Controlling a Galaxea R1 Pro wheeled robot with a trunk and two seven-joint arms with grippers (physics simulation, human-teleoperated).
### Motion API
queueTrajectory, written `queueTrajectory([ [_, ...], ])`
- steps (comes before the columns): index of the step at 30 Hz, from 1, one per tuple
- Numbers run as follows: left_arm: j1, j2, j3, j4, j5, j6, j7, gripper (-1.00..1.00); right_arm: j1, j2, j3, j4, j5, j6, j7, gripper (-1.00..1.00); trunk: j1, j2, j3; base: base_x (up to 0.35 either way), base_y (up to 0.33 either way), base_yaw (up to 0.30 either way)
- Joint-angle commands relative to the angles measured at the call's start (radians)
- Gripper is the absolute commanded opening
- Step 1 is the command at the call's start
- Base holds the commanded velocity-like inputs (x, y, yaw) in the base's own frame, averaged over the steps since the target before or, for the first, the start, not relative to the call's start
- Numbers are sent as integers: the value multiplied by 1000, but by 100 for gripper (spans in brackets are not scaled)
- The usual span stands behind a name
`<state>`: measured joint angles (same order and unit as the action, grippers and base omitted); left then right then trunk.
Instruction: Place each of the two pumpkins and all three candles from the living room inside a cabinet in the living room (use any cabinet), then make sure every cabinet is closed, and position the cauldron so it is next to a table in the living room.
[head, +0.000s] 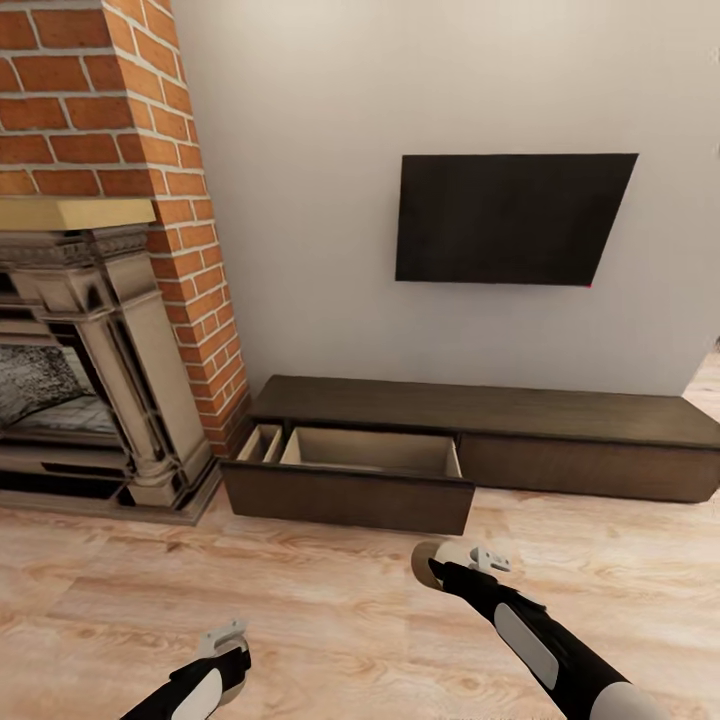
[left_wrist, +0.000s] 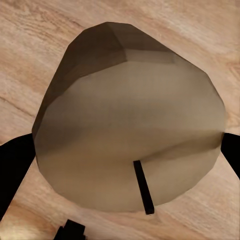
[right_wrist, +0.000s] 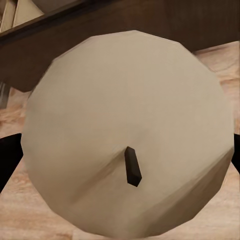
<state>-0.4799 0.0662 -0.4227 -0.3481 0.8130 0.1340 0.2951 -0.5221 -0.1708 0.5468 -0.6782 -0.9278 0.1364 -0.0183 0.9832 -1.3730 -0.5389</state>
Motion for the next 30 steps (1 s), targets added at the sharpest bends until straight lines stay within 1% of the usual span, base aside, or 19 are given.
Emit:
queueTrajectory([
  [1, 0, 1, -8, -3, 6, 4, 8, -100, -1, -1, 4, -1, -6, 2, -2, -100, 0, -1, -1, 0, 307, -65],
  [7, 0, 1, -8, -3, 6, 4, 8, -100, -1, -1, 4, -2, -6, 9, -3, -100, 0, -1, -1, 27, 304, -16],
  [13, 0, 1, -9, -3, 6, 4, 8, -100, -1, -1, 4, -2, -6, 4, -2, -100, 0, -1, -1, 227, 177, 0],
  [19, 0, 1, -9, -3, 6, 4, 8, -100, -1, -1, 4, -1, -6, 3, -2, -100, 0, -1, -1, 321, 65, 0],
  [30, 0, 1, -10, -3, 6, 4, 8, -100, -1, -1, 4, -1, -6, 6, -4, -100, 0, -1, -1, 333, 2, 0],
])
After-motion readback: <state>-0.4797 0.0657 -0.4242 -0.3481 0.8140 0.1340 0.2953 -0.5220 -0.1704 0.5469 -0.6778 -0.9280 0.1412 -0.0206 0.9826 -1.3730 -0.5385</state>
